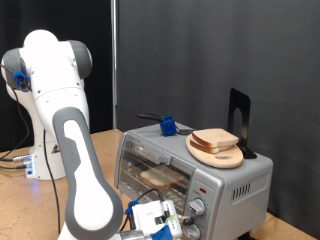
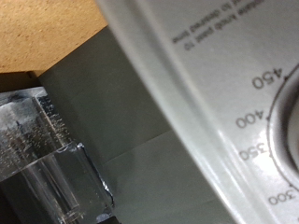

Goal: Make a piece of toast with the oven

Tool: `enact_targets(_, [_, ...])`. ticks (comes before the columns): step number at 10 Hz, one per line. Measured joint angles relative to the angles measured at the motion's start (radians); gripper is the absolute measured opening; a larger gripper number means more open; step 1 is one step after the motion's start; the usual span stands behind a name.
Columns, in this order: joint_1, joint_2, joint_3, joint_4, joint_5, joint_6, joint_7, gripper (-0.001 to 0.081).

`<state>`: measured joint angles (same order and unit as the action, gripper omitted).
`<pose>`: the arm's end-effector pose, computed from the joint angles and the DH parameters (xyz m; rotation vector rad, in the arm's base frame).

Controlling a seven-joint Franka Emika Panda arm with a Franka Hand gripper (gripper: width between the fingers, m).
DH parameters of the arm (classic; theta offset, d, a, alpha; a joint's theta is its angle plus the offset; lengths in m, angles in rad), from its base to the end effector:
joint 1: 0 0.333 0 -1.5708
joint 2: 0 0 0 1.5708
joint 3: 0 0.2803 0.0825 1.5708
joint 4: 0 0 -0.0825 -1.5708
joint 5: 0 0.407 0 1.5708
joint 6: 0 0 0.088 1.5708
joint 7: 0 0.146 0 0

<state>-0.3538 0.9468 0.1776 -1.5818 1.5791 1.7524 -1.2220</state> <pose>0.6662 0.0016 0.0786 -1.5896 0.0782 -0.4888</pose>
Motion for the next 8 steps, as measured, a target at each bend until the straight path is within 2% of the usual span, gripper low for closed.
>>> enact_targets(5, [-0.045, -0.015, -0.016, -0.003, -0.067, -0.178, 0.025, 0.0682])
enact_targets(7, [-0.069, -0.034, -0.030, -0.017, -0.069, -0.180, -0.008, 0.0682])
enact_targets(8, [-0.073, -0.037, -0.041, -0.015, -0.070, -0.174, -0.067, 0.0682])
